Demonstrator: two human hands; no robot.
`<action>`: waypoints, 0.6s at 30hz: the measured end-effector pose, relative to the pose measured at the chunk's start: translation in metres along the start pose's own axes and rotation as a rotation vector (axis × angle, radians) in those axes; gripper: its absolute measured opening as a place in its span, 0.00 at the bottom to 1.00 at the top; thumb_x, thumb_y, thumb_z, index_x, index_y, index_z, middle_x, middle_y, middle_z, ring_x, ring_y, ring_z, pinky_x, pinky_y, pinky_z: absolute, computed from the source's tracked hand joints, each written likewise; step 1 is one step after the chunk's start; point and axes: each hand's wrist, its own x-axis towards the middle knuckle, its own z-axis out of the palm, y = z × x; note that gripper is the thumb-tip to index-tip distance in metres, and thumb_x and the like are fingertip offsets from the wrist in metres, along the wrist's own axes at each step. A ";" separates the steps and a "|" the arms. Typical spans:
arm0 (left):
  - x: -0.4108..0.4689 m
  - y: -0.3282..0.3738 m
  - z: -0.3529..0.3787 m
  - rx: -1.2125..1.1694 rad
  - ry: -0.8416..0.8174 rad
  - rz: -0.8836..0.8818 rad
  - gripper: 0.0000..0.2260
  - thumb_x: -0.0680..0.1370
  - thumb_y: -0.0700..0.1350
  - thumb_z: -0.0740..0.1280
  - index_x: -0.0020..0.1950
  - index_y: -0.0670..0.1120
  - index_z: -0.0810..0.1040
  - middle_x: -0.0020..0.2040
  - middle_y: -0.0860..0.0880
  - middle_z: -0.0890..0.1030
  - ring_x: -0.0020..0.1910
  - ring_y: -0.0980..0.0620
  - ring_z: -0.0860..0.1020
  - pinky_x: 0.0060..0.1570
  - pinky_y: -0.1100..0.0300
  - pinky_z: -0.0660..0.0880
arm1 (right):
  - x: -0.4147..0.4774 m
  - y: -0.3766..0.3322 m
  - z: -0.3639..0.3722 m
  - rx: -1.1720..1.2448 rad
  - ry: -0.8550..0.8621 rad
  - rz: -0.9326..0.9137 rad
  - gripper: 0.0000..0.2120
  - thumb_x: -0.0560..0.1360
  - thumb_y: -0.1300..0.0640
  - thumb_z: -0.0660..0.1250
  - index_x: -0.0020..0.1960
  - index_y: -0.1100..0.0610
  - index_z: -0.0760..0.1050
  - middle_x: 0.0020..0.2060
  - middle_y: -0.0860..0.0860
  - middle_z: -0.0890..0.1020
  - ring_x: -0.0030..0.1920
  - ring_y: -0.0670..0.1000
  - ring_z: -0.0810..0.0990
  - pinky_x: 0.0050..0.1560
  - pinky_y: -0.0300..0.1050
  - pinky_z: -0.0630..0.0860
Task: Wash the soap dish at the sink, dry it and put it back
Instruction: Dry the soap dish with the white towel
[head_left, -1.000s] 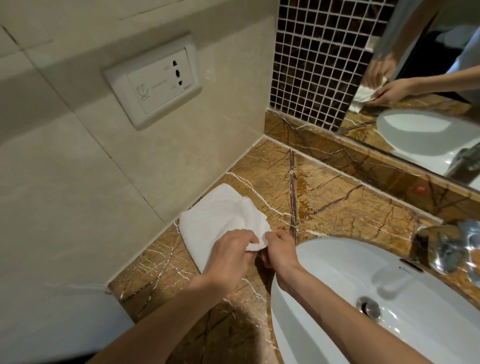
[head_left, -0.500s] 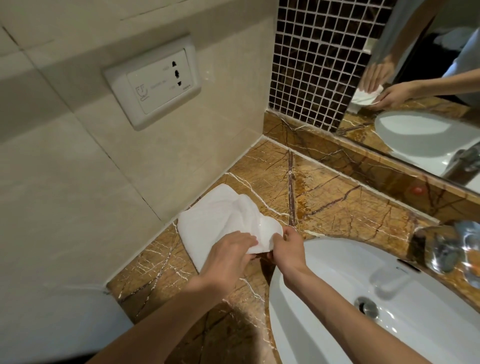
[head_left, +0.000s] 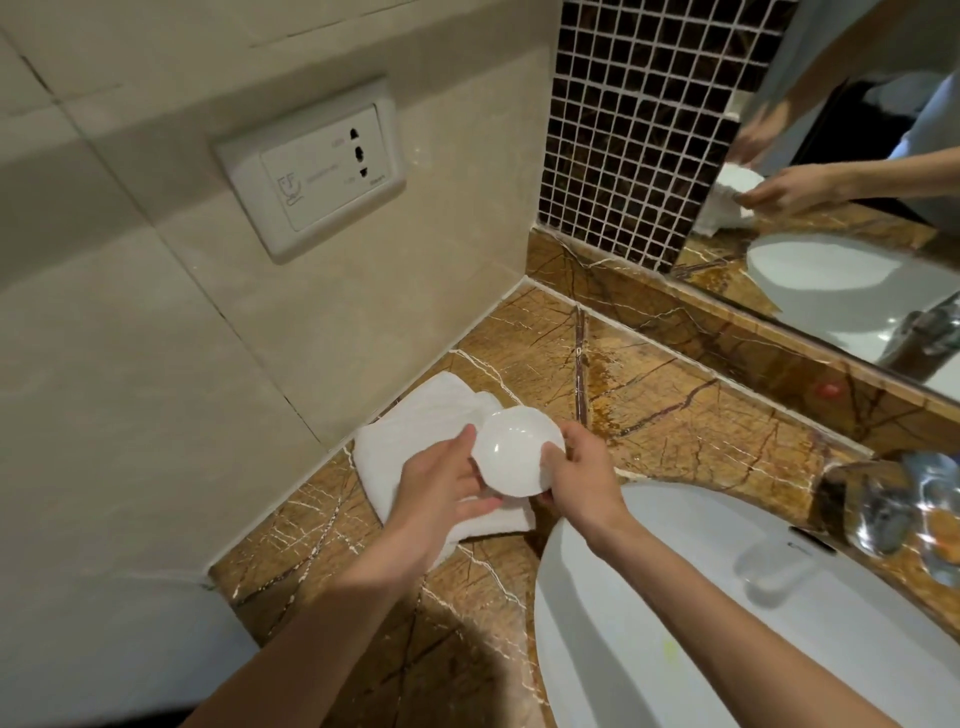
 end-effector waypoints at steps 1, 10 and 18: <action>0.001 0.003 -0.002 0.002 0.038 -0.026 0.16 0.75 0.50 0.69 0.58 0.42 0.78 0.53 0.41 0.83 0.48 0.44 0.83 0.45 0.47 0.81 | -0.001 -0.001 0.005 -0.048 -0.020 -0.035 0.10 0.79 0.62 0.57 0.55 0.53 0.73 0.49 0.54 0.80 0.47 0.55 0.80 0.41 0.57 0.82; 0.006 0.003 -0.028 0.036 0.284 -0.043 0.15 0.73 0.37 0.71 0.59 0.38 0.77 0.54 0.40 0.82 0.49 0.41 0.82 0.46 0.45 0.81 | 0.009 -0.020 0.033 -0.079 -0.233 -0.109 0.09 0.79 0.60 0.60 0.57 0.57 0.77 0.36 0.51 0.82 0.24 0.44 0.79 0.23 0.38 0.72; 0.003 0.019 -0.018 0.163 0.312 -0.014 0.12 0.71 0.62 0.66 0.37 0.56 0.83 0.42 0.51 0.84 0.47 0.49 0.82 0.55 0.47 0.77 | -0.007 -0.028 0.052 -0.496 -0.035 -0.625 0.15 0.79 0.57 0.60 0.65 0.57 0.72 0.47 0.55 0.84 0.42 0.56 0.81 0.42 0.49 0.76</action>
